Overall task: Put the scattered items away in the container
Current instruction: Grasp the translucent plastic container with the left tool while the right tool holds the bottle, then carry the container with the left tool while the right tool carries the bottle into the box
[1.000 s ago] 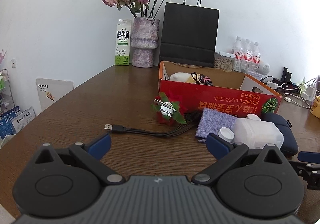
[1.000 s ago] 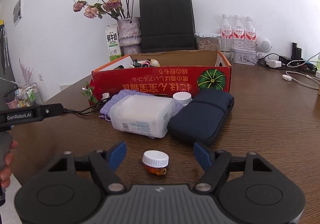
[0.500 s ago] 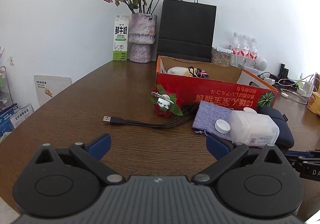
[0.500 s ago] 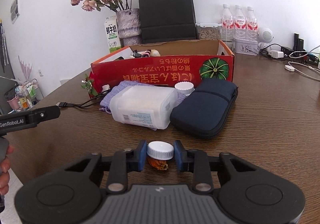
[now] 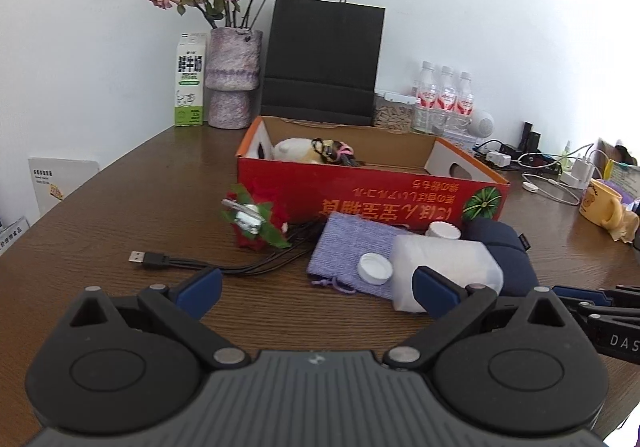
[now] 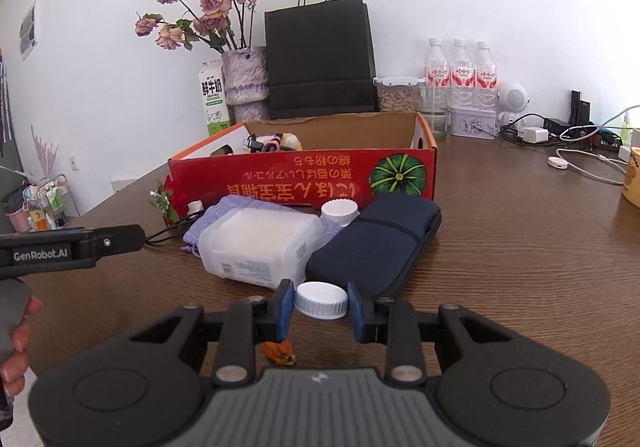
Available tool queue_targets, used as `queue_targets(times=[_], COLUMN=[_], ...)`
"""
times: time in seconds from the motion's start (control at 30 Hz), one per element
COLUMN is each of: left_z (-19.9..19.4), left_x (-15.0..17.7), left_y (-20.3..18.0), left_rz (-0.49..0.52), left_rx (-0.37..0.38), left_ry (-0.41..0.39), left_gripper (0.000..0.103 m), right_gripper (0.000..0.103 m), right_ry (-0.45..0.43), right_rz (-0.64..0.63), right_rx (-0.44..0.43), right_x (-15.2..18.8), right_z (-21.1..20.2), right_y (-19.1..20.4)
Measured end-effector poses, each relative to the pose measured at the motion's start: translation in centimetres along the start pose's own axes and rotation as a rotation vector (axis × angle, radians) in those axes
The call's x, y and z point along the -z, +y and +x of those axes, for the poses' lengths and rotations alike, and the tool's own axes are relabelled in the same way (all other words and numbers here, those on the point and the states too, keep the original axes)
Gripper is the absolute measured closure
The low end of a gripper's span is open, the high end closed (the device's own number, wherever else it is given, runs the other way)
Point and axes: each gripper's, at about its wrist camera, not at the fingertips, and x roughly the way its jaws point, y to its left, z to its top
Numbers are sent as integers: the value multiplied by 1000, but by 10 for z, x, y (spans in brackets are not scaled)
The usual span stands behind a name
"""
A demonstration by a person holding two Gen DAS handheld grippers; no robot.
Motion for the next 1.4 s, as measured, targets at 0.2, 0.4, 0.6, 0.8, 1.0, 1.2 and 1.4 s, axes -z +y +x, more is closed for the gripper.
queue_targets(times=[0.2, 0.4, 0.6, 0.8, 1.0, 1.2, 1.4], left_z=[19, 44, 66, 80, 81, 78, 72], left_x=[-11, -15, -14, -11, -8, -7, -10], left_y=[-41, -75, -90, -83, -86, -88, -80], left_rz=[45, 73, 66, 0, 7, 28, 0], left_rx=[72, 117, 86, 43, 50, 52, 57], left_ry=[26, 88, 162, 209, 210, 190, 161], left_gripper=[0, 0, 0, 0, 18, 19, 19], right_gripper=[75, 75, 75, 75, 75, 75, 75], right_ry=[-28, -38, -41, -33, -22, -16, -19], right_rz=[17, 31, 40, 50, 60, 58, 43], right_rx=[32, 37, 23, 4, -9, -10, -9], right_x=[-8, -11, -13, -11, -9, -9, -14], right_z=[-5, -5, -1, 6, 14, 17, 18], right_y=[-26, -46, -61, -68, -69, -65, -59])
